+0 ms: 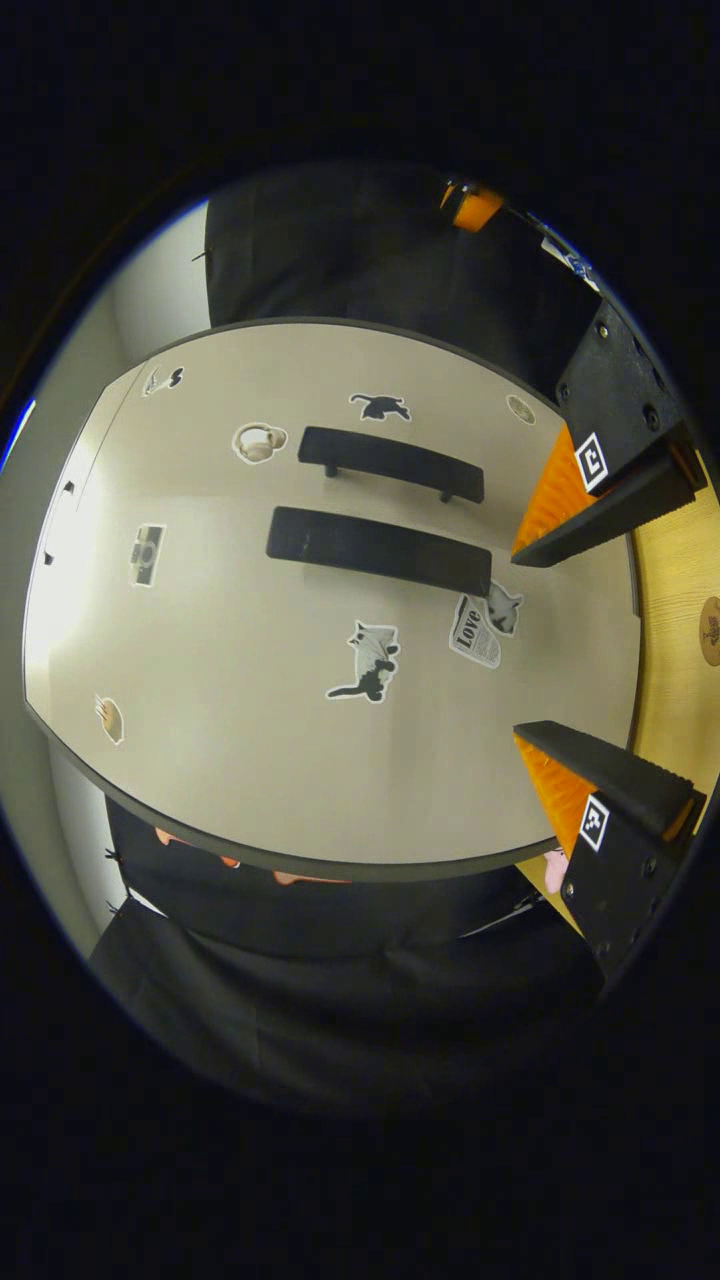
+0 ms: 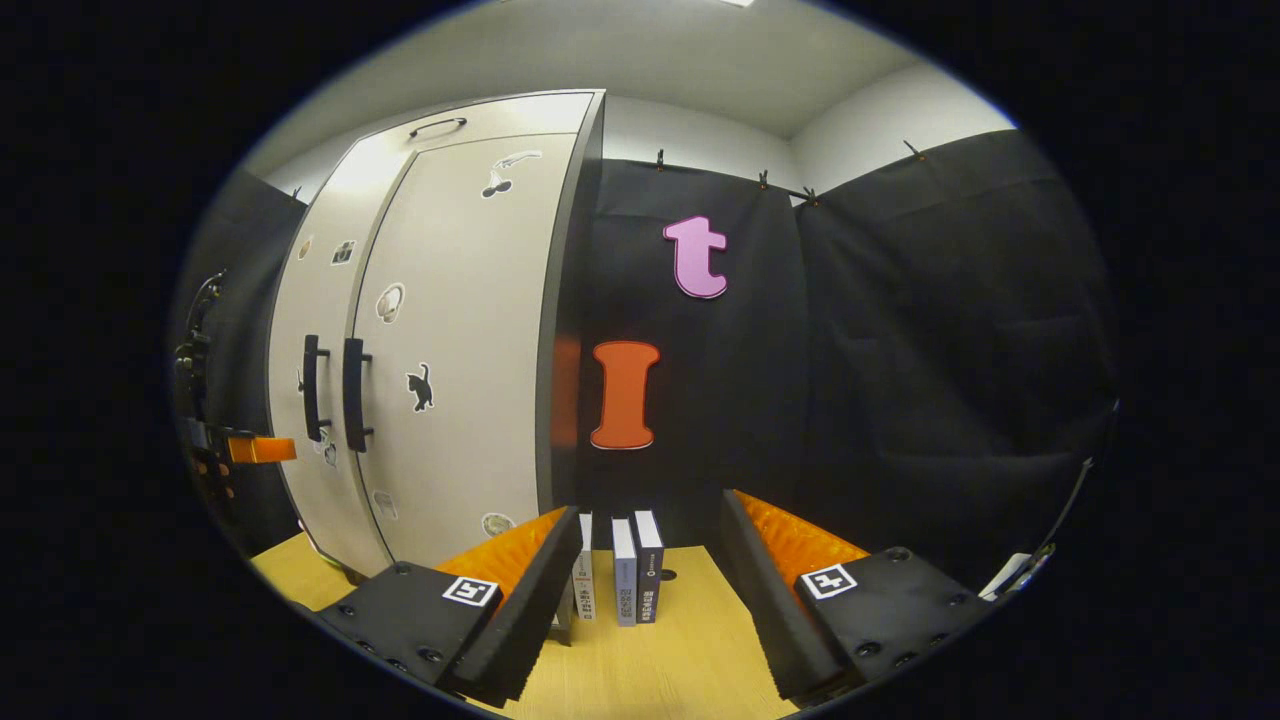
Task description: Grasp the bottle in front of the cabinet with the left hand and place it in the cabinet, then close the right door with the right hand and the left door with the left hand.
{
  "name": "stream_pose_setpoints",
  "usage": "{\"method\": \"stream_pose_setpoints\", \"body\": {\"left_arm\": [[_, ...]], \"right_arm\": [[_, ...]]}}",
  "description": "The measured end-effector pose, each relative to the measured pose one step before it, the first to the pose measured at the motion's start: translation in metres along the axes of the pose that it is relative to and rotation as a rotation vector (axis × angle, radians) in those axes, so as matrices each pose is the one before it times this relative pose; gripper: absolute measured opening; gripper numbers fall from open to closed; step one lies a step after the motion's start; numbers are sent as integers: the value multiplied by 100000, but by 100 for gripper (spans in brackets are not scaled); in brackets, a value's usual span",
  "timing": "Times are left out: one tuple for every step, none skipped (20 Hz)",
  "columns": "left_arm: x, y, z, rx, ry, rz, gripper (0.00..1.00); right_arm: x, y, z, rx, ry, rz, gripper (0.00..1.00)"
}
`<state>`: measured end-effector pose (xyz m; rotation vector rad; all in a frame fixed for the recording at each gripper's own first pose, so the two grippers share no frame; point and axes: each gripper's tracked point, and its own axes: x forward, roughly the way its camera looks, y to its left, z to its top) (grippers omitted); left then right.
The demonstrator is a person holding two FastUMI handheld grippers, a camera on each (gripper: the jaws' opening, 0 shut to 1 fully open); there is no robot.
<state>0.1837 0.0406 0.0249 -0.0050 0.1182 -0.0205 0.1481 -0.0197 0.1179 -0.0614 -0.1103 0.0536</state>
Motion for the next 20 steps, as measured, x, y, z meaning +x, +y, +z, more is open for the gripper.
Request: {"method": "stream_pose_setpoints", "body": {"left_arm": [[-850,-455,649,624,-935,79,95],[-876,-468,740,756,-1360,-111,95],[-762,-474,645,869,-1008,-46,95],[-814,-415,506,755,-774,16,95],[-687,-452,636,419,-1031,39,94],[-582,-459,461,110,-890,-59,92],[-607,-390,442,-256,-728,182,94],[-403,-423,279,-503,-468,179,94],[-495,-415,296,-774,-283,105,94],[-453,-384,261,-805,-253,-90,94],[-357,-448,318,-372,-600,-247,94],[-380,-448,256,95,-523,103,94],[-268,-346,189,160,-511,315,95],[-223,-386,136,-80,-333,283,94],[-262,-382,-42,-374,-54,378,94],[-302,-358,-58,-510,39,373,94],[-315,-302,-27,-573,110,476,95],[-322,-225,-25,-525,79,606,93],[-263,-307,-25,-471,-27,537,93],[-326,-207,72,-378,-164,674,93]], "right_arm": [[39,-166,146,-308,5,366,94],[8,-284,52,-248,-4,118,94],[-177,-354,162,-208,104,-51,94],[-108,-481,109,-137,216,-239,94],[3,-466,73,22,252,-346,94],[-48,-448,147,331,-35,-246,94],[13,-478,116,376,195,-414,94],[-31,-541,113,360,384,-433,94],[22,-352,113,262,180,-70,94],[-75,-375,127,209,17,341,95],[-8,-318,171,71,-93,291,96],[-66,-390,174,-150,-232,-6,96],[-32,-389,24,-427,-7,-69,96],[-94,-290,-45,-307,78,339,96],[-6,-189,26,42,-53,447,96],[-135,-235,-45,496,75,743,96],[-155,-173,-105,596,182,960,96],[-205,-179,-84,559,274,1119,96],[-156,-271,-105,679,26,1022,96],[-201,-263,47,524,-91,579,96]]}}
